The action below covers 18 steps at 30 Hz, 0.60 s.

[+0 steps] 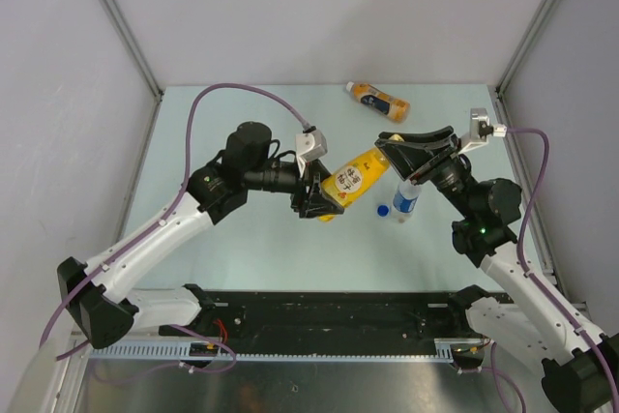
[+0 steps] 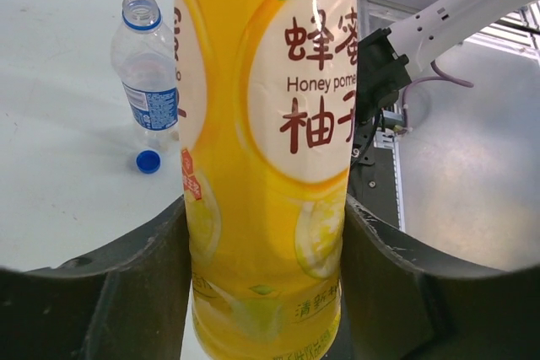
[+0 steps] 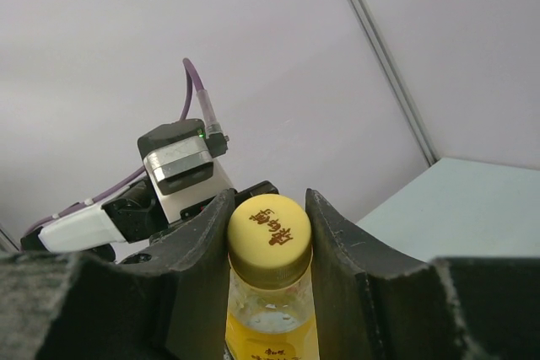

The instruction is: Unscrew the bottle caps

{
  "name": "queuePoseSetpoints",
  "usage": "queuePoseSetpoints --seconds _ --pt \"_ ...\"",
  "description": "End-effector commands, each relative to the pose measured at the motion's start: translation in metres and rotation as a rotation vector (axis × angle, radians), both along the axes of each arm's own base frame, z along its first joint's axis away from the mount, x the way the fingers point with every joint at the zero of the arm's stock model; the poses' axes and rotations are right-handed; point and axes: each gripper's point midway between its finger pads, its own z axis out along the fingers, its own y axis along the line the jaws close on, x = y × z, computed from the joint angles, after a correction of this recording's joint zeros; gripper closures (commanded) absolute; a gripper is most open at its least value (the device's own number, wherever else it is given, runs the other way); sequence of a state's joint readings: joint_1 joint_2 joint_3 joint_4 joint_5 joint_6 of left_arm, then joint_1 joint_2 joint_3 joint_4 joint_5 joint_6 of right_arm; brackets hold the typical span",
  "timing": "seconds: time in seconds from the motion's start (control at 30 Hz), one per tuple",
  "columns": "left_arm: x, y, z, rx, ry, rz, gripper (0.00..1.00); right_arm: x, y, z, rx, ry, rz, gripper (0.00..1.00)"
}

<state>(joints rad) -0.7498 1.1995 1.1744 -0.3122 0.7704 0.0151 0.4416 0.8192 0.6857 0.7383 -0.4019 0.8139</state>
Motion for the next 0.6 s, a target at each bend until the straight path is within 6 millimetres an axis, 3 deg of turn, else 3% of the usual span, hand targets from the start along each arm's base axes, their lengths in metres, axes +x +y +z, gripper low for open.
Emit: queuePoseSetpoints --seconds 0.0,0.17,0.27,0.43,0.57 --pt "-0.001 -0.003 0.007 -0.031 -0.02 -0.016 0.45 -0.002 -0.007 0.012 0.03 -0.043 -0.037 1.0" --pt "0.002 -0.005 0.002 -0.02 -0.012 -0.006 0.54 0.001 -0.008 0.011 0.028 -0.037 -0.053 0.93" --pt "0.005 -0.003 0.004 -0.02 -0.027 0.015 0.56 0.002 -0.008 0.008 0.02 -0.03 -0.062 0.77" --pt "0.018 0.004 0.005 -0.006 -0.072 0.111 0.63 0.001 -0.013 0.01 0.015 -0.039 -0.093 0.37" --pt "0.034 0.013 0.004 0.017 -0.106 0.223 0.71 0.001 -0.021 0.011 0.017 -0.028 -0.136 0.13"
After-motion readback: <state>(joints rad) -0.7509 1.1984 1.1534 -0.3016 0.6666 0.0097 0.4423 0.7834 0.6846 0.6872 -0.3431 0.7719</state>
